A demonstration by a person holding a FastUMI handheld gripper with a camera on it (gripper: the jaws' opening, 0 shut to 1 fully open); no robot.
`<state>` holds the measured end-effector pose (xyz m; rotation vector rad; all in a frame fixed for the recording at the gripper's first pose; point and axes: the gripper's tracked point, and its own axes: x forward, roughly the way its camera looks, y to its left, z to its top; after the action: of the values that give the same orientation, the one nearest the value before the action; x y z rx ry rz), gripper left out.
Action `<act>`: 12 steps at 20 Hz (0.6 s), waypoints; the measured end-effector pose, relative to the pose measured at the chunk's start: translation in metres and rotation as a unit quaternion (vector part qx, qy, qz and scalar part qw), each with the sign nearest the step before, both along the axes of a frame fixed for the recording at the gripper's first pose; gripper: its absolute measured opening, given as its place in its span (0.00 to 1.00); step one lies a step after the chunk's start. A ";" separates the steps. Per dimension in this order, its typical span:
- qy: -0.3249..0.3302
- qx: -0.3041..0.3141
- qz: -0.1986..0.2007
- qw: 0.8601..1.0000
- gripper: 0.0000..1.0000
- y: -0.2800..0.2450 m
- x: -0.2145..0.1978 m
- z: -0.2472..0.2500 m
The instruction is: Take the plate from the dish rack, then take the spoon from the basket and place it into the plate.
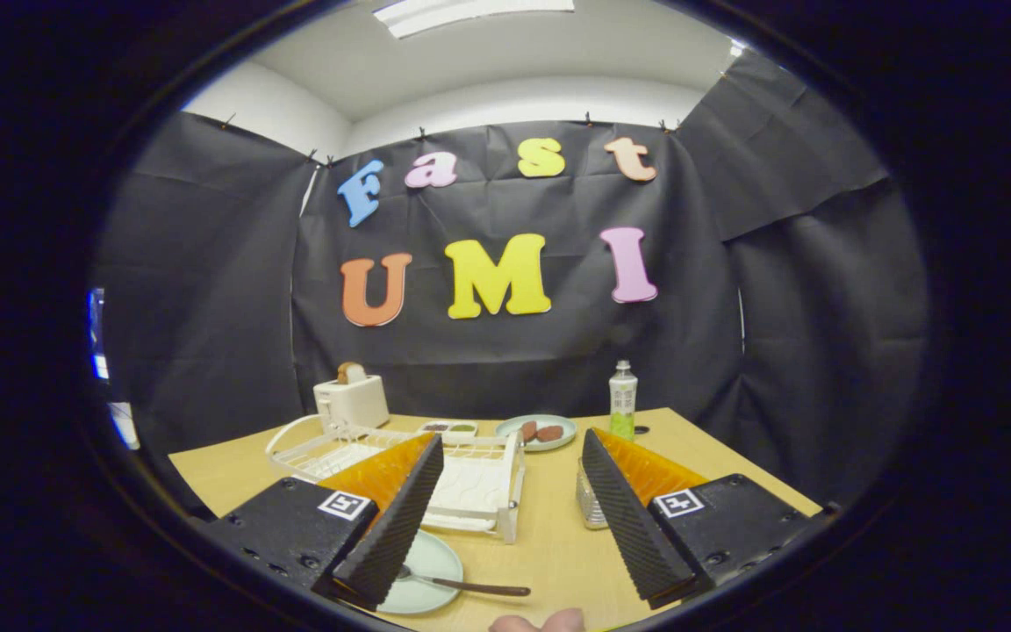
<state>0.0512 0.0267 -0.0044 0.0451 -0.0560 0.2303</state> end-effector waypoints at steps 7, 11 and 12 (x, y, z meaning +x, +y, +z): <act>-0.011 0.011 -0.065 0.998 1.00 -0.035 -0.047 0.020; -0.014 0.018 -0.086 0.996 1.00 -0.044 -0.066 0.030; -0.016 0.016 -0.089 0.996 1.00 -0.047 -0.071 0.033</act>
<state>-0.0195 -0.0206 0.0281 0.0687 -0.0957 0.0514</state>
